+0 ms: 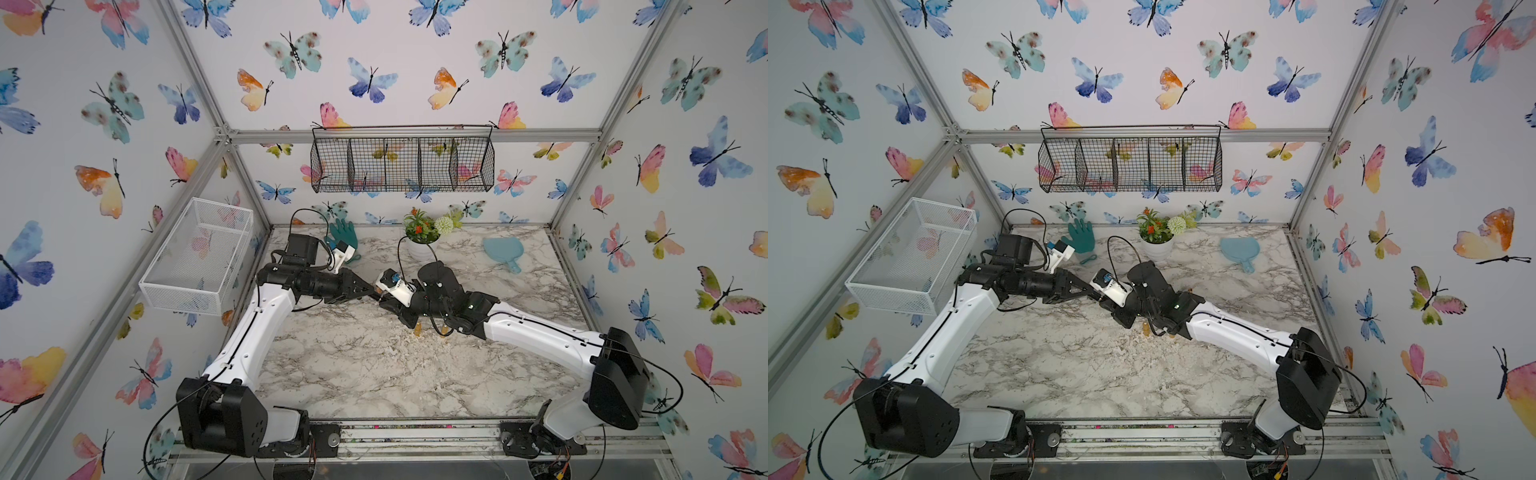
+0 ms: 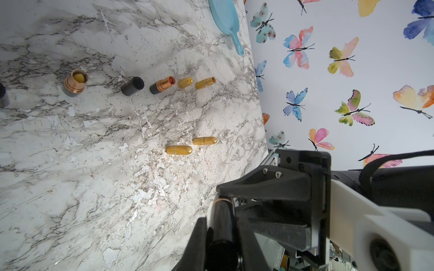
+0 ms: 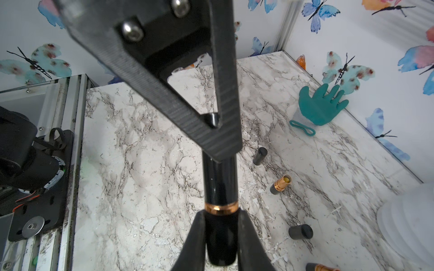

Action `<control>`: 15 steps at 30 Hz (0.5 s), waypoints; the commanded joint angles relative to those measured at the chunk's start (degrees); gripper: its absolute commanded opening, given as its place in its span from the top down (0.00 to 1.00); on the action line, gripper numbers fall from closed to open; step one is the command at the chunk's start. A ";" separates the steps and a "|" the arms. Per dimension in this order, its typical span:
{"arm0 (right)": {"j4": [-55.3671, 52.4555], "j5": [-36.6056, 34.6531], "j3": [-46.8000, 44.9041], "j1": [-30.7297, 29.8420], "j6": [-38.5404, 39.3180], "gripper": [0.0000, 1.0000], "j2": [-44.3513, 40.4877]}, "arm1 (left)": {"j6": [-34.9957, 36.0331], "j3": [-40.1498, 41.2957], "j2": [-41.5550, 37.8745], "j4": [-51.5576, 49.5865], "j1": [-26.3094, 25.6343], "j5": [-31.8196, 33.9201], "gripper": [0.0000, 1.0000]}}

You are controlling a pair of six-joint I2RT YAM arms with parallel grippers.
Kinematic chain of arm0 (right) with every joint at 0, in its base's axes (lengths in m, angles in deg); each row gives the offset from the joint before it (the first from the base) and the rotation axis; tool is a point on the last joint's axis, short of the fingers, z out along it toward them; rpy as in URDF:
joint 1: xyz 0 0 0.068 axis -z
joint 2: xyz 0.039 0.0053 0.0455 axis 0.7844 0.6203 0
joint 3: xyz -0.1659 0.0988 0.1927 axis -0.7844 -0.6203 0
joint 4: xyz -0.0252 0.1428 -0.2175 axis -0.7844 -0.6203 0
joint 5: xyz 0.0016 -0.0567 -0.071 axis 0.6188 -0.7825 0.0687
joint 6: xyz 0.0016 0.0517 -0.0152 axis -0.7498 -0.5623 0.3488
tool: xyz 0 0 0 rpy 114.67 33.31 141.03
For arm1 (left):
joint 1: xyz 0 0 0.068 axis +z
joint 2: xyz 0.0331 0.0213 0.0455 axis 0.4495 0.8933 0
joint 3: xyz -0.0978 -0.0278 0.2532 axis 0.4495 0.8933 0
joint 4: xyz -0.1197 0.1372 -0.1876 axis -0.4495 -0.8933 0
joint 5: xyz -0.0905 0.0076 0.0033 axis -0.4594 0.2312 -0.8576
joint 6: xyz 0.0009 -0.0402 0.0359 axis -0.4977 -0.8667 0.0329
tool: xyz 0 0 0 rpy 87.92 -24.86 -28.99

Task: Open the lipstick cap
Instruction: Open the cover of the lipstick.

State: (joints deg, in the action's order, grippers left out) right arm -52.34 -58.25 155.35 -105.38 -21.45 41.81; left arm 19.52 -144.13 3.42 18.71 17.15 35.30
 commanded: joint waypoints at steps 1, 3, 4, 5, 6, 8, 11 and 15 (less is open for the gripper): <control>-8.75 -8.39 -2.10 1.86 -0.64 0.98 -2.44 | 0.04 -2.03 -0.82 0.23 4.44 8.07 1.00; -8.86 -8.59 -2.24 1.86 -0.68 0.98 -2.70 | -0.07 -1.80 -0.92 0.52 4.72 8.11 1.00; -8.99 -8.88 -2.33 1.86 -0.73 0.98 -2.90 | -0.13 -1.66 -0.94 0.63 4.94 8.26 1.00; -8.96 -9.19 -2.48 1.86 -0.73 0.98 -3.16 | -0.23 -1.48 -1.01 0.89 5.07 8.31 1.00; -9.02 -9.48 -2.67 1.86 -0.73 0.98 -3.37 | -0.40 -1.34 -1.09 1.25 5.24 8.31 1.00; -9.17 -9.65 -2.86 1.86 -0.73 0.98 -3.71 | -1.06 -0.85 -1.27 2.38 5.89 7.67 1.00; -10.15 -9.70 -2.73 1.73 -0.81 0.97 -3.80 | -1.57 -0.72 -1.28 3.33 6.59 6.72 1.00; -10.54 -10.15 -3.20 1.35 -0.81 0.97 -4.24 | -2.01 -0.73 -1.19 3.88 7.39 5.57 1.00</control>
State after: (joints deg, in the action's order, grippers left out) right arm -51.33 -60.11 154.81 -105.81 -21.30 40.28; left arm 17.25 -144.48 3.39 19.89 19.08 31.83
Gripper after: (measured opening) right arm 0.211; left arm 0.204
